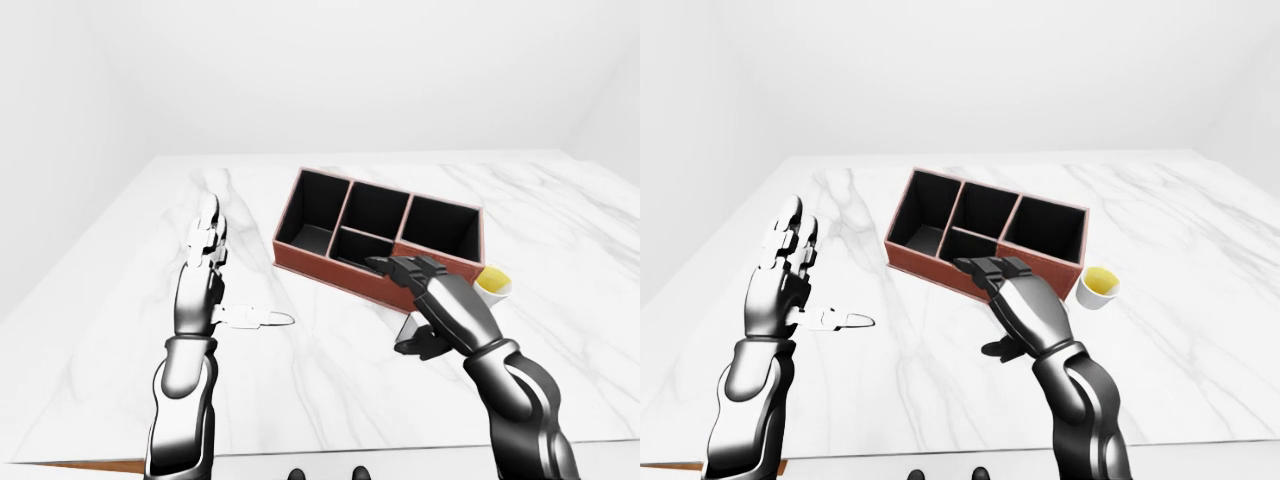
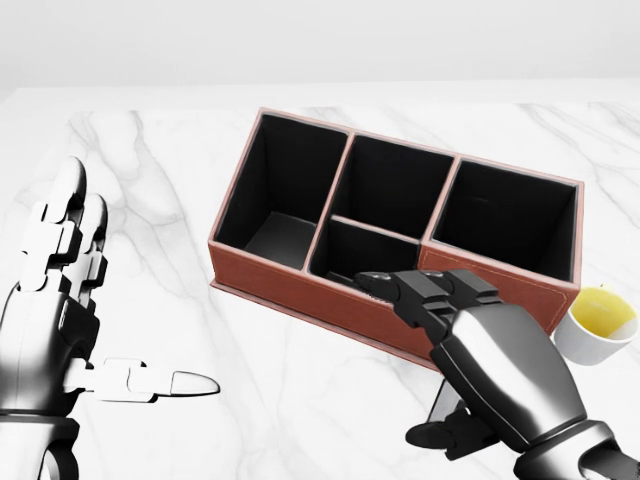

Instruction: Pick up the book and place it in the right compartment of the caddy.

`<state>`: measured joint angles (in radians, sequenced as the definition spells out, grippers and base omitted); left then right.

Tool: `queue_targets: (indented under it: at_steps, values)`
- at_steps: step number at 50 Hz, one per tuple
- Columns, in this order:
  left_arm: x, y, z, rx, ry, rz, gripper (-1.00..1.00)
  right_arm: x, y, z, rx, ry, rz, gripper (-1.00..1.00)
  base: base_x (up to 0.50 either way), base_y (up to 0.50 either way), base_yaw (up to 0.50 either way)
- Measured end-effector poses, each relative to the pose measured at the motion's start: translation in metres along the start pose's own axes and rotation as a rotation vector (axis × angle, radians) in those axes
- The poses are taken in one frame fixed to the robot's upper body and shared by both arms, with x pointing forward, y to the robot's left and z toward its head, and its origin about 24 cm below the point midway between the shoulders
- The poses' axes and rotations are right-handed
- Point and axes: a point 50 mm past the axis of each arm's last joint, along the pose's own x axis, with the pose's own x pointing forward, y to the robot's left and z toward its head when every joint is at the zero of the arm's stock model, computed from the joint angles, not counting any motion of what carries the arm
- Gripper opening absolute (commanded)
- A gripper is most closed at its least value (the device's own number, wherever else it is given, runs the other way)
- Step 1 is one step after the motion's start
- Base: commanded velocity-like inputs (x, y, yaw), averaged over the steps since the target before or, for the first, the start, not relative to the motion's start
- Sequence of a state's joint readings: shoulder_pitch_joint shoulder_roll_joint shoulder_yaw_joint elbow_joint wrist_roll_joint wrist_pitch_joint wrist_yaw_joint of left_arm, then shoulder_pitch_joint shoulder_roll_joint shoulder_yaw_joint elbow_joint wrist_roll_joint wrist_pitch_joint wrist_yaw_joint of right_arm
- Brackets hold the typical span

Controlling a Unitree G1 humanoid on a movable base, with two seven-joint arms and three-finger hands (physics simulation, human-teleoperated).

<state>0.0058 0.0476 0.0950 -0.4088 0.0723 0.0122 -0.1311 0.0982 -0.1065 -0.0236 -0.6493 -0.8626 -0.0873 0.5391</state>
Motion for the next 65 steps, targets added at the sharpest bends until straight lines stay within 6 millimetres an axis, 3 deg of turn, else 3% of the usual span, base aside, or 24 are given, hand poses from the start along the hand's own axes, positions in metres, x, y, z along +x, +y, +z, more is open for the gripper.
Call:
queue_targets:
  at_steps: [11,22,65]
  values:
    - [0.0,-0.001,0.001,-0.005,-0.002,-0.004,1.0,-0.006,0.023,-0.021,-0.078,0.148,0.072,0.36,0.0,0.0,0.0]
    - [-0.001,-0.001,0.001,-0.009,-0.002,-0.005,1.0,-0.009,0.032,-0.032,-0.169,0.223,0.098,0.34,0.0,0.0,0.0]
    - [0.0,-0.001,0.002,-0.023,-0.001,0.0,1.0,0.002,0.027,-0.055,-0.326,0.304,0.102,0.26,0.0,0.0,0.0]
